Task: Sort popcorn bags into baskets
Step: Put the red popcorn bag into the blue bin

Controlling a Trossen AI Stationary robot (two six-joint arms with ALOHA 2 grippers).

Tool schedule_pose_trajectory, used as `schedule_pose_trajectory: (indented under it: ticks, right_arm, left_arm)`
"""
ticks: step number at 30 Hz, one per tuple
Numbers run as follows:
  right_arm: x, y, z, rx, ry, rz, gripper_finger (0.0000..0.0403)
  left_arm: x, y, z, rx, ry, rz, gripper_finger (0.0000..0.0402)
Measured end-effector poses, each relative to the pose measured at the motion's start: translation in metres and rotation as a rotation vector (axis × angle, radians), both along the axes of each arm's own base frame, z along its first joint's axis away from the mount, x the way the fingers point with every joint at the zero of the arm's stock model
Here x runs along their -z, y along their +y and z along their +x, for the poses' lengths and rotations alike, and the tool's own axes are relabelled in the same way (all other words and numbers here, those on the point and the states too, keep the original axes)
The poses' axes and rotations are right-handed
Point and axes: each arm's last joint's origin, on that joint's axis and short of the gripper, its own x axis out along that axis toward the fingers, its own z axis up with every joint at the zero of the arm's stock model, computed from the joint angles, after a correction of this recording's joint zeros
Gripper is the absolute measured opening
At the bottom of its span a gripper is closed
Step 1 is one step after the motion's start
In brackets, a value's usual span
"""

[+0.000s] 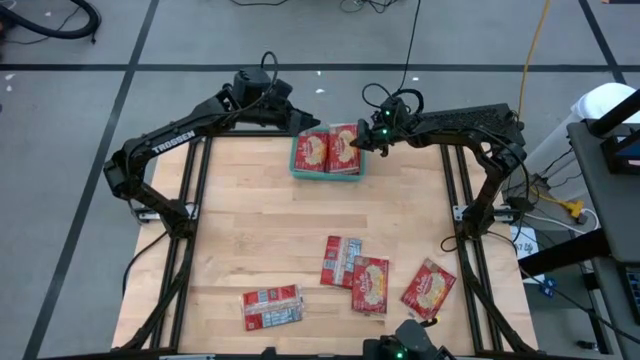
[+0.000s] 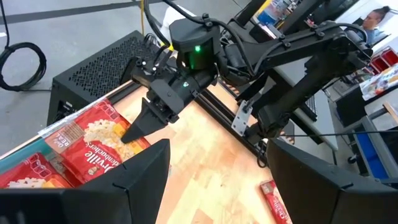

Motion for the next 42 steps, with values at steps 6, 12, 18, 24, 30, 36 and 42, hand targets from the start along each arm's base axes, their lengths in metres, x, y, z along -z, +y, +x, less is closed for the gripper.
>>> schedule_pose_trajectory:
  ticks: [6, 12, 18, 24, 30, 36, 42]
  right_arm:
    - [0.001, -0.001, -0.001, 0.040, 0.027, -0.024, 0.0009]
    - [0.003, 0.000, -0.001, 0.036, 0.046, -0.008, 0.0009]
    - [0.005, 0.002, -0.003, 0.047, 0.080, 0.007, 0.0009]
    - [0.007, 0.003, -0.004, 0.044, 0.099, 0.014, 0.0026]
    - [0.010, 0.005, -0.004, 0.053, 0.144, 0.021, 0.0076]
    - [0.009, 0.004, -0.006, 0.053, 0.138, 0.027, 0.0128]
    - [-0.001, 0.006, -0.008, 0.066, 0.131, -0.002, 0.0155]
  left_arm:
    - [0.000, 0.000, 0.000, 0.004, 0.003, 0.013, 0.0271]
    - [0.000, 0.000, 0.000, 0.005, 0.003, 0.015, 0.0271]
    - [0.000, 0.000, 0.000, 0.005, 0.004, 0.017, 0.0271]
    - [0.000, 0.000, 0.000, 0.006, 0.004, 0.020, 0.0271]
    - [0.001, 0.000, 0.000, 0.006, 0.010, 0.015, 0.0271]
    - [0.008, -0.002, -0.003, 0.006, 0.074, -0.032, 0.0271]
    - [0.012, -0.003, -0.004, 0.007, 0.115, -0.062, 0.0271]
